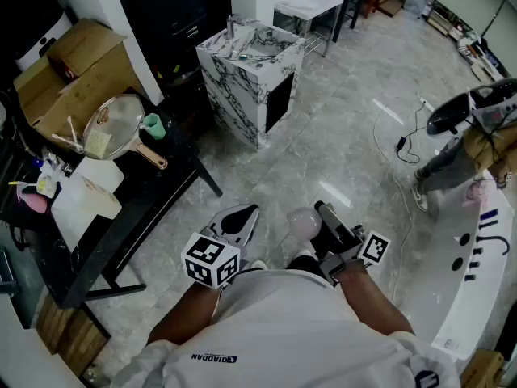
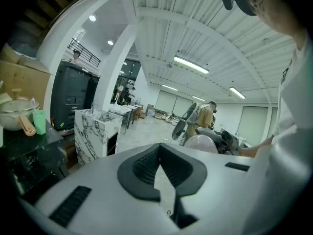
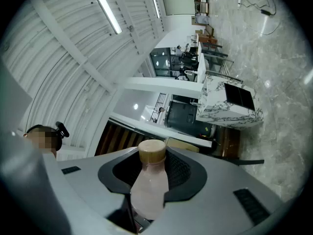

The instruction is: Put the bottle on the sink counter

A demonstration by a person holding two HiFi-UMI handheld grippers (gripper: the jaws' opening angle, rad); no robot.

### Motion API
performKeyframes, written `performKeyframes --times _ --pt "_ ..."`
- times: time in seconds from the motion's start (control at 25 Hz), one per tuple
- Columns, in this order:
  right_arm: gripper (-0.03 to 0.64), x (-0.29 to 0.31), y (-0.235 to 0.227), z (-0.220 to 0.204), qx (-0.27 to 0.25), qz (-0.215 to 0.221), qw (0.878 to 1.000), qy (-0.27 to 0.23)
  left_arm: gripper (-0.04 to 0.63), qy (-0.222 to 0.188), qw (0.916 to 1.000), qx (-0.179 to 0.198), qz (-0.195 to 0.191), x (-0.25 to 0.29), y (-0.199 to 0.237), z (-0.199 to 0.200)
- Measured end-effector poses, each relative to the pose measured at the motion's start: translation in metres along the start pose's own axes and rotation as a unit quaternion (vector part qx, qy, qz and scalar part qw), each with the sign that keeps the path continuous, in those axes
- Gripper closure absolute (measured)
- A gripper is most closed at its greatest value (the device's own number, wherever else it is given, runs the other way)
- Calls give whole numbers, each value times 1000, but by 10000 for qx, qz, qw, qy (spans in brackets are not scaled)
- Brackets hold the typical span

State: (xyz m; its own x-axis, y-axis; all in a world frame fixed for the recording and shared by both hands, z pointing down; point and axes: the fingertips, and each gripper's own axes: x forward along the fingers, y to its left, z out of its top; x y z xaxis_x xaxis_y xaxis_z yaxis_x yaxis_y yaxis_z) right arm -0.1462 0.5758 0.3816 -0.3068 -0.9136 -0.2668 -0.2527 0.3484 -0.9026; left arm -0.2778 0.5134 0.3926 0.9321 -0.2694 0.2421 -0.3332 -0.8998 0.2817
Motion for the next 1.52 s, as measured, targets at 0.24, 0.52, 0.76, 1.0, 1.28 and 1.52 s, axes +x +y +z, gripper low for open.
performKeyframes --times 0.24,0.52,0.76,1.0,1.28,1.52 --pt "457 -5 1 -4 -7 -19 10000 -24 581 -3 10000 -1 5 -5 -2 -2" --pt "457 -7 6 -2 -9 26 9999 -106 581 -14 9998 -173 -73 -5 -5 0" --pt "457 -9 9 -1 31 167 9998 -144 581 3 9965 -810 -223 -6 -1 -9" --pt "457 -6 7 -5 14 60 10000 -57 581 12 9978 -652 -123 -8 2 -10" --pt "457 -1 3 -9 -55 -34 10000 54 581 11 9979 -645 -90 -10 12 -12" --pt "457 1 -2 -9 -54 -106 9999 48 581 93 9979 -636 -67 -13 17 -18"
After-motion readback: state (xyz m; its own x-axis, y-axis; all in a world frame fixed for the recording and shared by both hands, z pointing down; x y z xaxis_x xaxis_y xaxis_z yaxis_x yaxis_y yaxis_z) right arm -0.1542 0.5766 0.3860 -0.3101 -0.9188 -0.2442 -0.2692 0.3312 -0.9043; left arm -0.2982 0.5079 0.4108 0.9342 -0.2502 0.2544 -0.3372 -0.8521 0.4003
